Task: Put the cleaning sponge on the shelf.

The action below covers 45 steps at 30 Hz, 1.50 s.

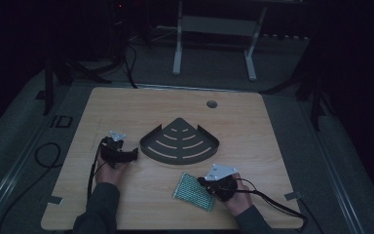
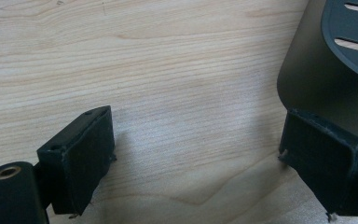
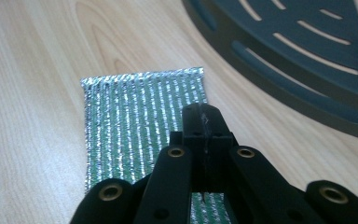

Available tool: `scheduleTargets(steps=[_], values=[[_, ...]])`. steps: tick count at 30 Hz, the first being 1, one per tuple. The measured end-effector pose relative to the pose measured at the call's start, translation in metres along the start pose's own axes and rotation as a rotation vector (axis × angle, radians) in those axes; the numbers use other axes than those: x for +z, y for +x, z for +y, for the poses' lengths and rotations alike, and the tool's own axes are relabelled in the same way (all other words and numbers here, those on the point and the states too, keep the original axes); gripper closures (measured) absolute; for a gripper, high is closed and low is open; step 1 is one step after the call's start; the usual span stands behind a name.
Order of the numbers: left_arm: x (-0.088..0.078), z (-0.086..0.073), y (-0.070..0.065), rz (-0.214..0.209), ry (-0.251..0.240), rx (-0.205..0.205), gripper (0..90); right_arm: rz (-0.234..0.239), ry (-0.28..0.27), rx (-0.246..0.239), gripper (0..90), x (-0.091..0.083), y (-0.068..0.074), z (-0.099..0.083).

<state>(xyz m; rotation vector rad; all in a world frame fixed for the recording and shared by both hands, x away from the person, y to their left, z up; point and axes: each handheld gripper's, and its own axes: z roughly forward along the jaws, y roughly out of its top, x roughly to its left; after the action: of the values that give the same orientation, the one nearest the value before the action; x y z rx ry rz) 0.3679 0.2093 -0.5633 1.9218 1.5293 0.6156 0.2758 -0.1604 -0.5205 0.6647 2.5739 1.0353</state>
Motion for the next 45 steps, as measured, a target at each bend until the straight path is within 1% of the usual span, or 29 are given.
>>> scheduleTargets(steps=[4,7,8,10,12,15,17,21,24,25,26,28,29,31,34,35,40,45], values=[[0.000,0.000,0.000,0.000,0.000,0.000,10.5,0.010,0.029,-0.009,90.0,0.006,0.003,-0.003],[0.000,0.000,0.000,0.000,0.000,0.000,10.4,0.016,0.039,-0.010,90.0,0.008,0.003,-0.005],[0.000,0.000,0.000,0.000,0.000,0.000,10.4,0.018,0.053,-0.012,90.0,0.009,0.003,-0.007],[0.000,0.000,0.000,0.000,0.000,0.000,10.4,0.021,0.052,-0.008,90.0,0.009,0.002,-0.009],[0.000,0.000,0.000,0.000,0.000,0.001,10.4,0.018,0.052,-0.006,90.0,0.009,0.002,-0.009],[0.000,0.000,0.000,0.000,0.000,0.000,10.4,-0.002,0.060,-0.016,90.0,0.007,-0.001,-0.011],[0.000,0.000,0.000,0.000,0.000,0.000,10.4,-0.008,0.062,-0.009,90.0,0.005,-0.003,-0.013],[0.000,0.000,0.000,0.000,0.000,0.000,10.4,-0.031,0.069,0.006,90.0,-0.001,-0.011,-0.019],[0.000,0.000,0.000,0.000,0.000,0.001,10.4,-0.052,0.072,0.021,90.0,-0.005,-0.020,-0.024],[0.000,0.000,0.000,0.000,0.000,0.001,10.4,-0.052,0.072,0.021,90.0,-0.005,-0.020,-0.024],[0.000,0.000,0.000,0.000,0.001,0.001,10.4,-0.067,0.078,0.034,90.0,-0.008,-0.026,-0.027],[0.000,0.000,0.000,0.000,0.000,0.001,10.4,-0.080,0.082,0.043,90.0,-0.011,-0.032,-0.029],[0.000,0.000,0.000,0.000,0.000,0.001,10.4,-0.080,0.082,0.043,90.0,-0.011,-0.032,-0.029],[0.000,0.000,0.000,0.000,0.000,0.000,10.4,-0.097,0.088,0.060,90.0,-0.014,-0.039,-0.033],[0.000,0.000,0.000,0.000,0.000,0.000,10.4,-0.108,0.090,0.071,90.0,-0.016,-0.043,-0.035],[0.000,0.000,0.000,0.000,0.000,0.001,10.4,-0.117,0.091,0.081,90.0,-0.017,-0.047,-0.038],[0.000,0.000,0.000,0.000,0.000,0.000,10.4,-0.145,0.095,0.098,90.0,-0.021,-0.056,-0.042],[0.000,0.000,0.000,0.000,-0.001,0.000,10.4,-0.160,0.097,0.125,90.0,-0.024,-0.063,-0.046]])
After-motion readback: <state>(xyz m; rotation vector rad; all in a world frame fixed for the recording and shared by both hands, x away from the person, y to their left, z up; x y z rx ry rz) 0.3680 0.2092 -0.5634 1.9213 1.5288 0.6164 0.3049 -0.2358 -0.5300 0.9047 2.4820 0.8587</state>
